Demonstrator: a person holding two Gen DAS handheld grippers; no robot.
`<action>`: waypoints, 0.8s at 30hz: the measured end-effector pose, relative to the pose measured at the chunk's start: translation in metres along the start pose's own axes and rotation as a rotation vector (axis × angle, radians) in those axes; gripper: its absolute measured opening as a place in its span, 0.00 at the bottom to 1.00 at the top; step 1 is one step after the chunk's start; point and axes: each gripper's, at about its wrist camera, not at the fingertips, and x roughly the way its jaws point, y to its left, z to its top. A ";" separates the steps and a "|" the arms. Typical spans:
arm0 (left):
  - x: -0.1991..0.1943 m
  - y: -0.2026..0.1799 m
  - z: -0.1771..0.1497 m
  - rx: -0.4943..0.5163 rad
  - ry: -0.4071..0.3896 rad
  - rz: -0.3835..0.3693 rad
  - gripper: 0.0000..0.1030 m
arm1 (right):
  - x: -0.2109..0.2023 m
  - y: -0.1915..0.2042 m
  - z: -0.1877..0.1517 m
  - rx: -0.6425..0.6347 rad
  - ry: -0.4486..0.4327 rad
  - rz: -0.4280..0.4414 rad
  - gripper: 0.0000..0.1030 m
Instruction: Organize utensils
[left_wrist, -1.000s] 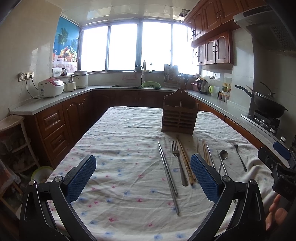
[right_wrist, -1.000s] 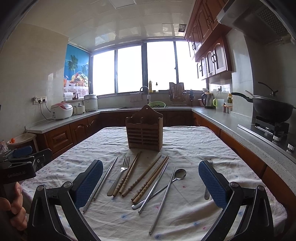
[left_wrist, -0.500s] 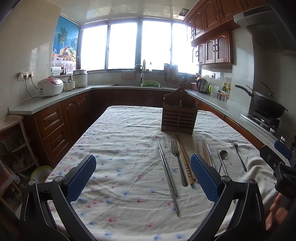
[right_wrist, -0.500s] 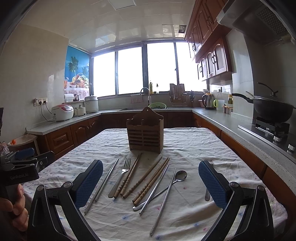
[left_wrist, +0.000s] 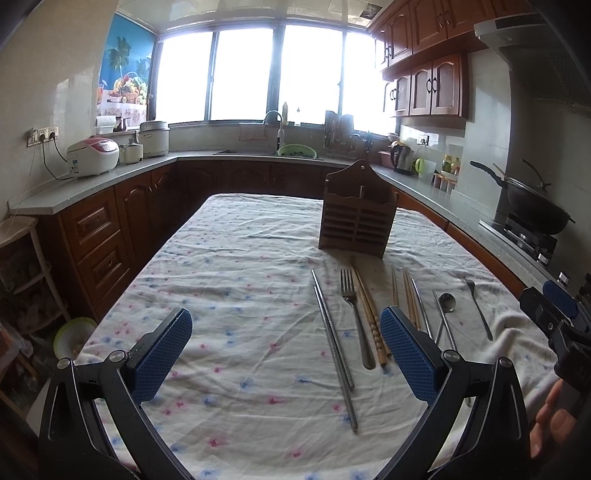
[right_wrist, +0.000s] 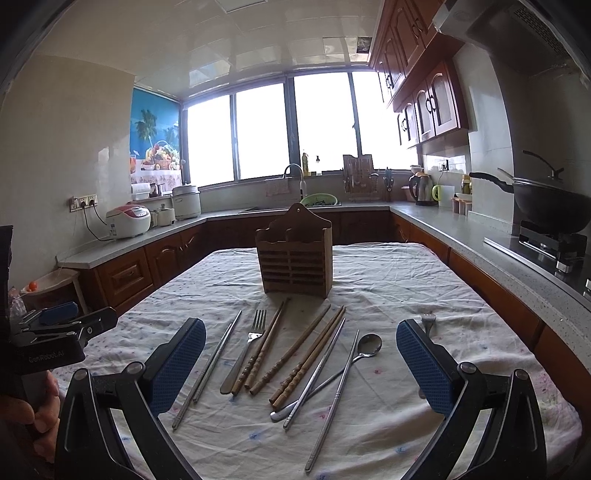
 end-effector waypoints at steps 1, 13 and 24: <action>0.005 0.002 0.001 -0.011 0.019 -0.006 1.00 | 0.003 0.000 0.002 -0.001 0.008 0.002 1.00; 0.065 0.011 0.034 -0.040 0.141 -0.034 1.00 | 0.058 -0.017 0.018 0.058 0.143 0.056 0.96; 0.139 0.001 0.057 0.002 0.279 -0.061 0.88 | 0.136 -0.034 0.028 0.140 0.298 0.064 0.56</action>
